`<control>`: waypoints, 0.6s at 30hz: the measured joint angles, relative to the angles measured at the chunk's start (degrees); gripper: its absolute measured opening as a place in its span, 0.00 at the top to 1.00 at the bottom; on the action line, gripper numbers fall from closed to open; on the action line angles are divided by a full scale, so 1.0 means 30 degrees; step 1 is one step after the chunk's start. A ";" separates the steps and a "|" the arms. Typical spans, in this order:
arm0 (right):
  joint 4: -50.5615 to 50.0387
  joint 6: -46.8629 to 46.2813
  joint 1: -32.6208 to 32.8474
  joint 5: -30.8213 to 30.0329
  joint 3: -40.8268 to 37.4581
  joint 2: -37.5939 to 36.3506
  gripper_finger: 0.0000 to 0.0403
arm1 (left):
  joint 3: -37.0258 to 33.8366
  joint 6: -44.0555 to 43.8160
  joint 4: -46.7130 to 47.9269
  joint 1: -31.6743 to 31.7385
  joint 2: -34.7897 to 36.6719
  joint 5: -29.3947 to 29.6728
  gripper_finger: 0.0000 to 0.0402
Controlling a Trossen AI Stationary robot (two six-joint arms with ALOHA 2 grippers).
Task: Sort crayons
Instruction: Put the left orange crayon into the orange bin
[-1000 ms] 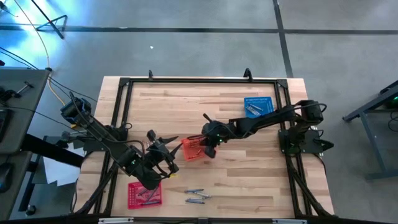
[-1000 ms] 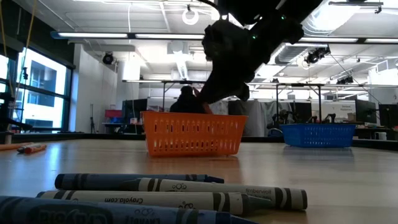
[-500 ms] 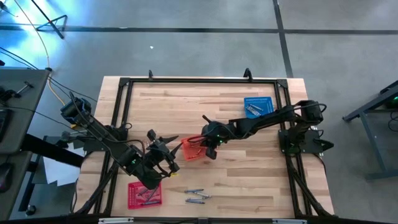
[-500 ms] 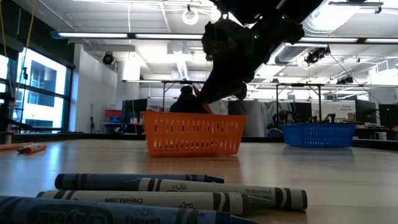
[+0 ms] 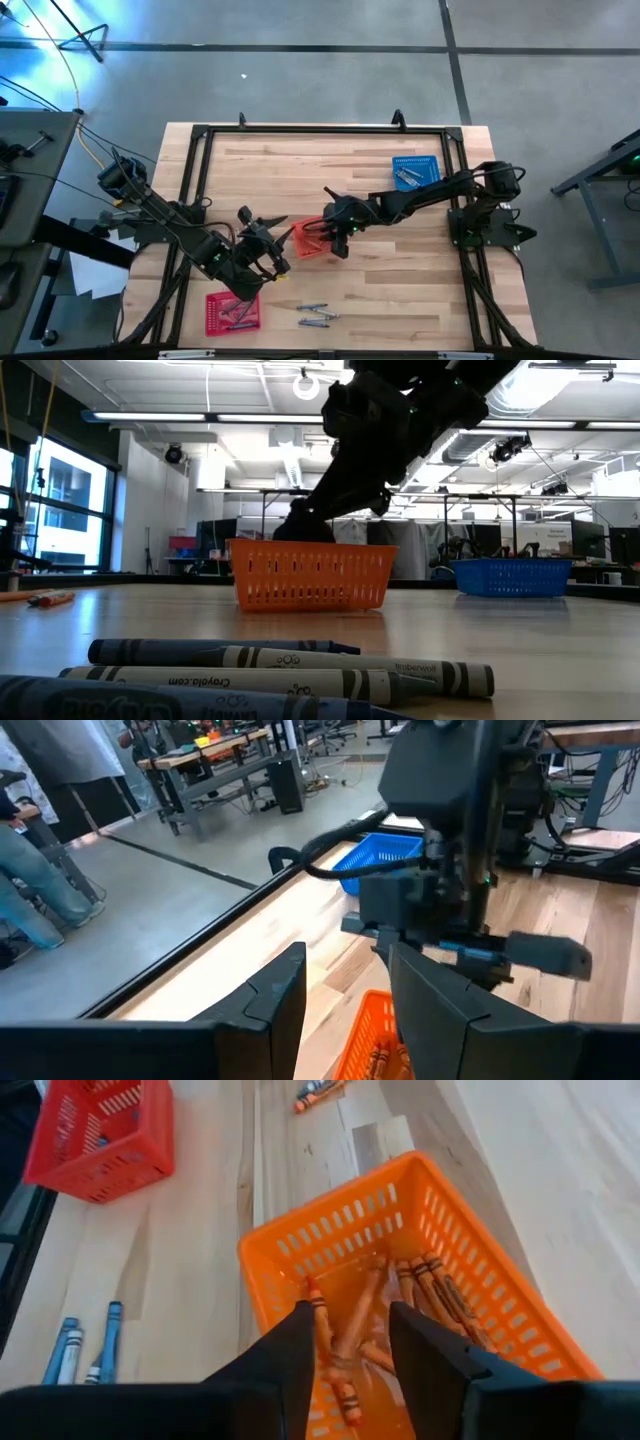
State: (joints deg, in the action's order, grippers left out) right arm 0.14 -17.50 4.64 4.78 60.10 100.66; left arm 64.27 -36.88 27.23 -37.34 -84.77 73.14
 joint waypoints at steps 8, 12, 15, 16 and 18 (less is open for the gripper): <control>-0.1874 0.0620 0.0131 0.0852 0.0881 -0.2577 0.68 | 0.0000 -0.2472 0.2182 0.0079 0.0052 -0.3760 0.67; -0.2727 0.1594 0.0789 0.0842 0.1071 -0.4616 0.68 | -0.0007 -0.7857 0.6735 0.0087 0.0081 -0.5491 0.67; -0.3382 0.2103 0.1439 0.0608 0.1071 -0.6104 0.68 | -0.0052 -1.1900 0.9785 0.0191 -0.0134 -0.6925 0.67; -0.3509 0.2275 0.1692 0.0442 0.1078 -0.6559 0.68 | -0.0230 -1.2915 1.0325 0.0193 -0.0119 -0.7591 0.67; -0.4246 0.2441 0.2283 -0.0115 0.1078 -0.7482 0.68 | -0.0710 -1.4245 1.0486 0.0232 -0.0102 -0.9003 0.67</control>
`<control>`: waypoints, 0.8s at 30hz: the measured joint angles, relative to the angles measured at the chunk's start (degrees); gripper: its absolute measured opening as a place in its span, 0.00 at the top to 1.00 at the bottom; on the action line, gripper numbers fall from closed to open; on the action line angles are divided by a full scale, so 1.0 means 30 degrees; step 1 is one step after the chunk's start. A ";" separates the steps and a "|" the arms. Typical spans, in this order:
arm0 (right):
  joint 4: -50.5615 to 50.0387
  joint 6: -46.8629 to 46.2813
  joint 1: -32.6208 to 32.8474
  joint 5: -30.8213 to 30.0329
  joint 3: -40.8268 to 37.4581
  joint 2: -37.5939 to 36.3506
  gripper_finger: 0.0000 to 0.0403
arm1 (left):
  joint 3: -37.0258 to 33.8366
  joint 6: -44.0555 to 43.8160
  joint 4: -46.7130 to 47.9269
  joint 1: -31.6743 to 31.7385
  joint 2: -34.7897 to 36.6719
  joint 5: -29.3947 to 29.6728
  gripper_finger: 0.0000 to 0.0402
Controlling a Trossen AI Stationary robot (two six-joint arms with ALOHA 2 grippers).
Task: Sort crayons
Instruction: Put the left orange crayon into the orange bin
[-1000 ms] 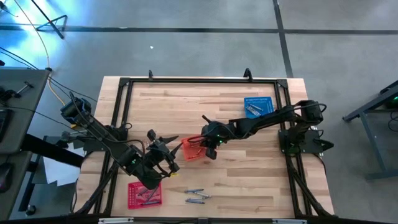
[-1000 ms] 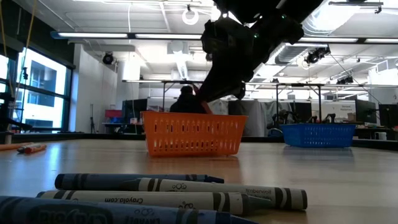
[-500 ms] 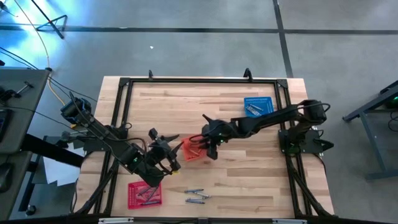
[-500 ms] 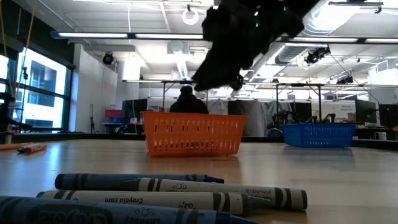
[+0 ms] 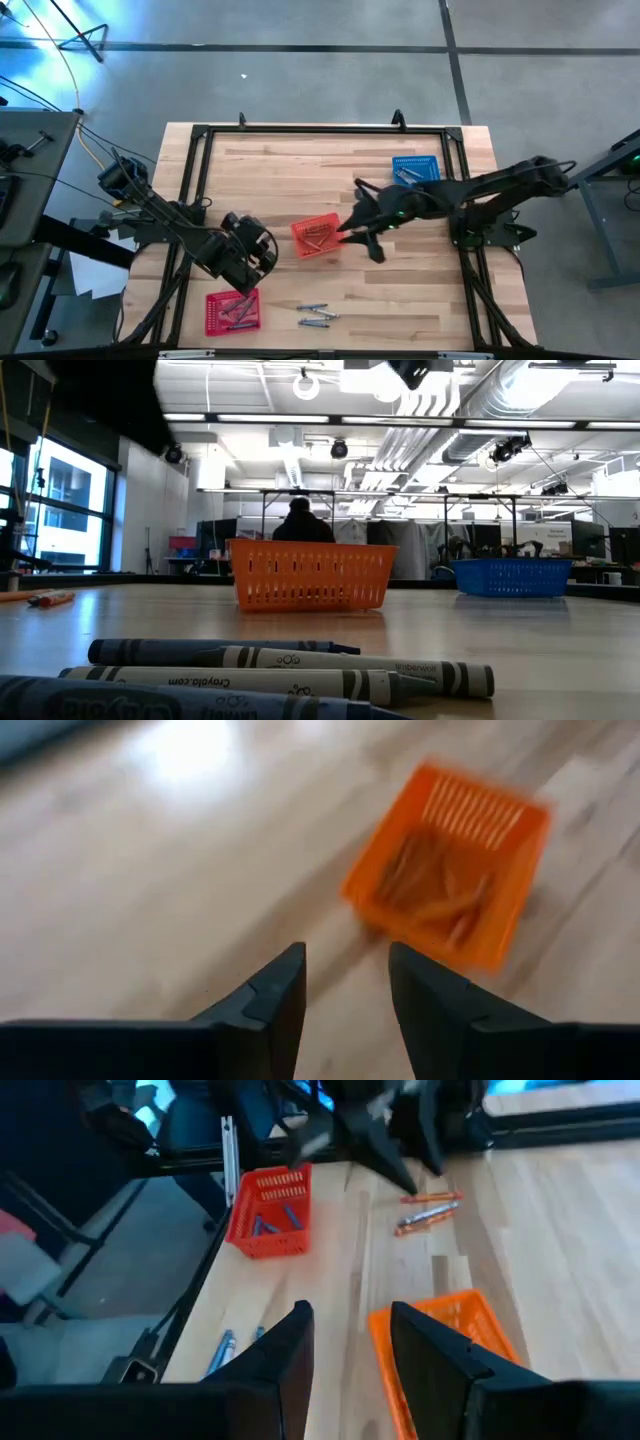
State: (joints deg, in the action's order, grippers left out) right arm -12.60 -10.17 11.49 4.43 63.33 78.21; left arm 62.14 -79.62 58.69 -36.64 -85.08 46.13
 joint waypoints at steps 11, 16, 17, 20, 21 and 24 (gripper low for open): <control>-0.3638 -0.0571 0.3827 -0.9172 0.0007 -0.2506 0.68 | -0.3068 -0.5011 0.1116 -0.0093 0.0000 -0.7803 0.67; -0.4678 -0.1348 0.4420 -1.0478 0.0007 -0.2498 0.68 | -0.4504 -0.7101 0.1960 -0.0081 -0.0007 -1.0171 0.67; -0.4920 -0.1536 0.4440 -1.0554 0.0007 -0.2498 0.68 | -0.4701 -0.7368 0.1978 -0.0087 -0.0007 -1.0477 0.67; -0.5394 -0.1873 0.4438 -1.1098 0.0007 -0.2498 0.68 | -0.5082 -0.7867 0.1968 -0.0080 -0.0007 -1.1187 0.67; -0.5547 -0.1954 0.4434 -1.1263 0.0007 -0.2498 0.68 | -0.5179 -0.8005 0.1951 -0.0073 -0.0007 -1.1252 0.67; -0.5815 -0.1953 0.4420 -1.1612 0.0007 -0.2491 0.68 | -0.5493 -0.8378 0.1989 -0.0027 -0.0007 -1.1195 0.67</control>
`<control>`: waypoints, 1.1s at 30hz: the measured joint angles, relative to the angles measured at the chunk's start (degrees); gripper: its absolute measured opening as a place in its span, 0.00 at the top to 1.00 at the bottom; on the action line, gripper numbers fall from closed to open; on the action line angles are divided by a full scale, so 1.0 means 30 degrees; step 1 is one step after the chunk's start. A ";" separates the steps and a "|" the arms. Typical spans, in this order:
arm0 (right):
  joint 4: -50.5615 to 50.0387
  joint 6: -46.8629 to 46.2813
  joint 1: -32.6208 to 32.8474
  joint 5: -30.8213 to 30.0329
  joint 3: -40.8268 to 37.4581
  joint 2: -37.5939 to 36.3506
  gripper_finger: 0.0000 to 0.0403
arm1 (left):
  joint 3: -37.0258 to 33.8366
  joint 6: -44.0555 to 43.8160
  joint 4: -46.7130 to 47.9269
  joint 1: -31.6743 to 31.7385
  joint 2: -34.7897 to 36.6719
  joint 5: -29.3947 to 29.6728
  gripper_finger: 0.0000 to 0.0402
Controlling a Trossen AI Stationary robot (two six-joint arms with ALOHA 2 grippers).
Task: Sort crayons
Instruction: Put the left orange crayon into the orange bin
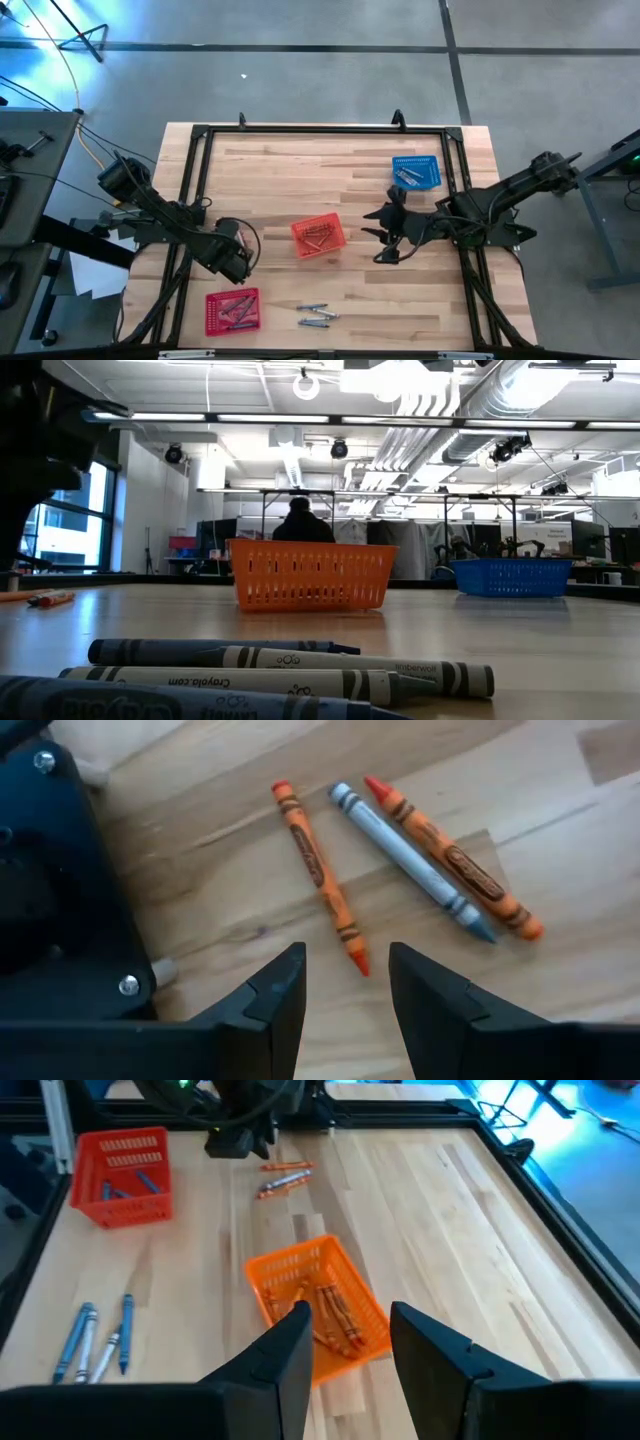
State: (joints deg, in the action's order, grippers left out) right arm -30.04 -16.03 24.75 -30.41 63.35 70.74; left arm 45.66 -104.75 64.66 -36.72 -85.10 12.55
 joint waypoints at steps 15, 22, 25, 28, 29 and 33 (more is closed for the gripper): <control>-0.0262 0.0005 0.0000 -0.0672 0.0000 0.0007 0.68 | -0.0668 0.0286 -0.0061 0.1243 0.0000 0.1346 0.67; -0.0275 -0.0025 0.0000 -0.0672 -0.0144 0.0007 0.68 | -0.0668 0.1036 -0.0227 0.2183 0.0000 0.1476 0.67; -0.0375 -0.0189 0.0000 -0.0683 -0.0153 0.0045 0.68 | -0.0668 0.1086 -0.0240 0.2435 0.0000 0.1482 0.67; -0.0386 -0.0168 0.0000 -0.0680 -0.0153 0.0087 0.68 | -0.0668 0.1116 -0.0240 0.2654 0.0000 0.1482 0.67; -0.0386 -0.0168 0.0000 -0.0683 -0.0153 0.0087 0.68 | -0.0668 0.1120 -0.0240 0.2702 0.0000 0.1490 0.67; -0.0393 -0.0153 0.0000 -0.0682 -0.0153 0.0087 0.68 | -0.0773 0.1000 -0.0387 0.2817 0.0000 0.1507 0.67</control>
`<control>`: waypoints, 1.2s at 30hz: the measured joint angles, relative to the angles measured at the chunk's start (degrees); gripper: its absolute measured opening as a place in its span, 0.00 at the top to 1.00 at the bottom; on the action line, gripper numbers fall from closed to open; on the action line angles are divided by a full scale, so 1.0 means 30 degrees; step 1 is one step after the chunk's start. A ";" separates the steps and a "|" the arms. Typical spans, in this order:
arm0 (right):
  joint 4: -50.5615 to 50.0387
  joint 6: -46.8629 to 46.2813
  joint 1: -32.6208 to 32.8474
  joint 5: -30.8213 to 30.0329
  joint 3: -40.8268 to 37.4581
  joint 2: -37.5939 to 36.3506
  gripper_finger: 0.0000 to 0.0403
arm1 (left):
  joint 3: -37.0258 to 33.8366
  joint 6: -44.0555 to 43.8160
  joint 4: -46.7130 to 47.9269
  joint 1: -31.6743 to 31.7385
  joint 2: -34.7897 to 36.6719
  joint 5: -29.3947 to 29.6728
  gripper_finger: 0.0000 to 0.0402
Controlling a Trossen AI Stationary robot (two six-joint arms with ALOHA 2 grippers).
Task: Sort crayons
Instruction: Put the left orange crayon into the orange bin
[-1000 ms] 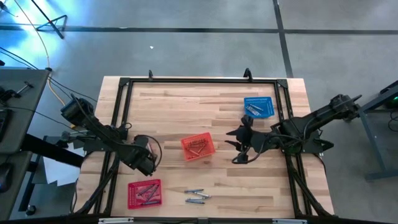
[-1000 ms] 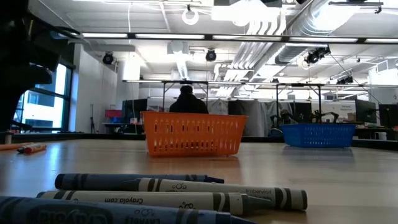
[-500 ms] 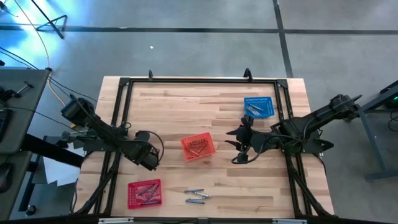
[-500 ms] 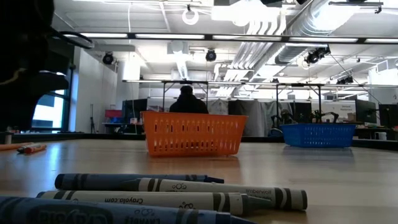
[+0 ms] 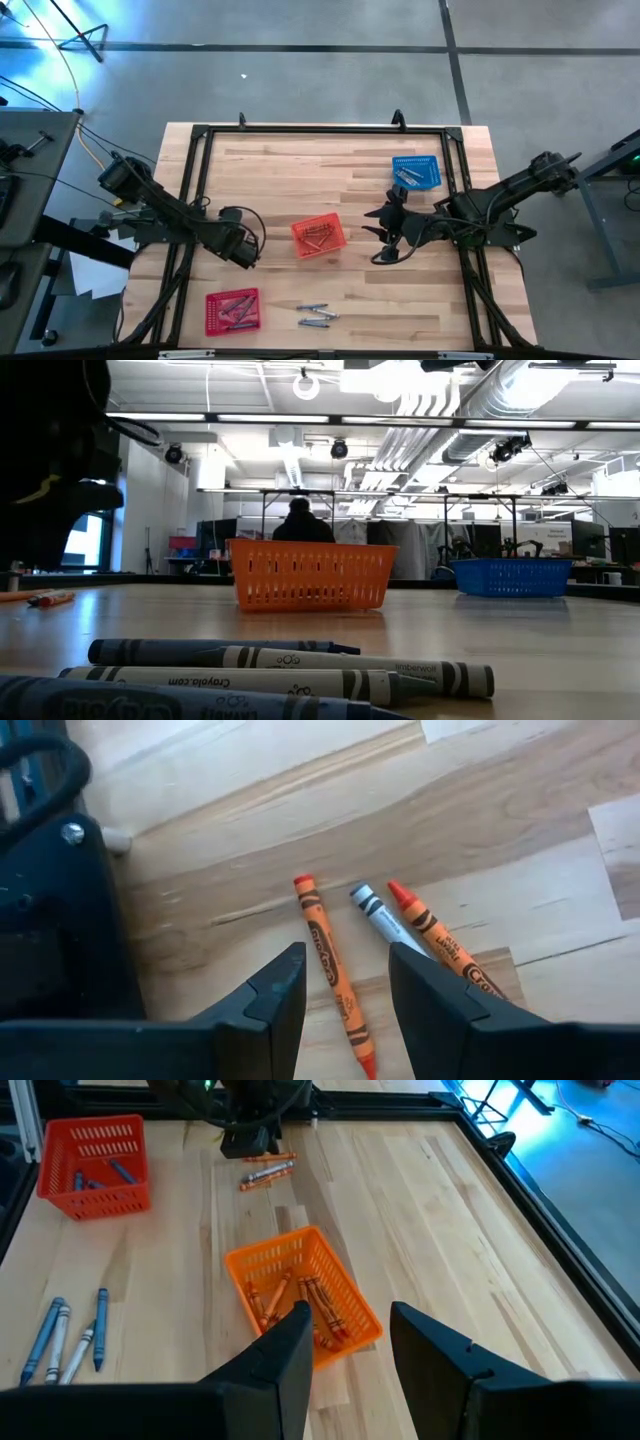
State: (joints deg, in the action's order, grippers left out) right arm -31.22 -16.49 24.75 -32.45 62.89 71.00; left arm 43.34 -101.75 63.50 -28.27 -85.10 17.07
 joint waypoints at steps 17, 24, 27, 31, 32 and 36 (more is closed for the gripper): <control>-0.0117 -0.0007 0.0000 0.0003 0.0000 0.0000 0.68 | -0.1798 -0.0802 -0.2529 0.0007 -0.0051 -0.1297 0.72; -0.0277 0.0000 0.0000 0.0003 -0.0004 0.0000 0.68 | -0.3272 -0.0872 -0.4746 -0.0022 0.0090 -0.1164 0.75; -0.0278 0.0000 0.0000 0.0003 -0.0007 -0.0007 0.68 | -0.3312 -0.0615 -0.4901 -0.0022 0.0084 -0.1202 0.79; -0.0312 -0.0036 0.0000 0.0010 -0.0007 -0.0007 0.68 | -0.3264 -0.0522 -0.4908 -0.0001 0.0066 -0.1482 0.90; -0.0316 -0.0029 0.0000 0.0005 -0.0007 -0.0007 0.68 | -0.3164 -0.0525 -0.4782 -0.0007 0.0055 -0.1500 0.93; -0.0313 -0.0007 0.0000 0.0004 -0.0007 -0.0007 0.68 | -0.2549 -0.0526 -0.4106 -0.0066 -0.0100 -0.1551 0.98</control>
State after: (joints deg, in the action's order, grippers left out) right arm -32.16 -16.51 24.75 -32.44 62.87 70.98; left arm 35.70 -103.33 51.18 -28.47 -85.40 12.41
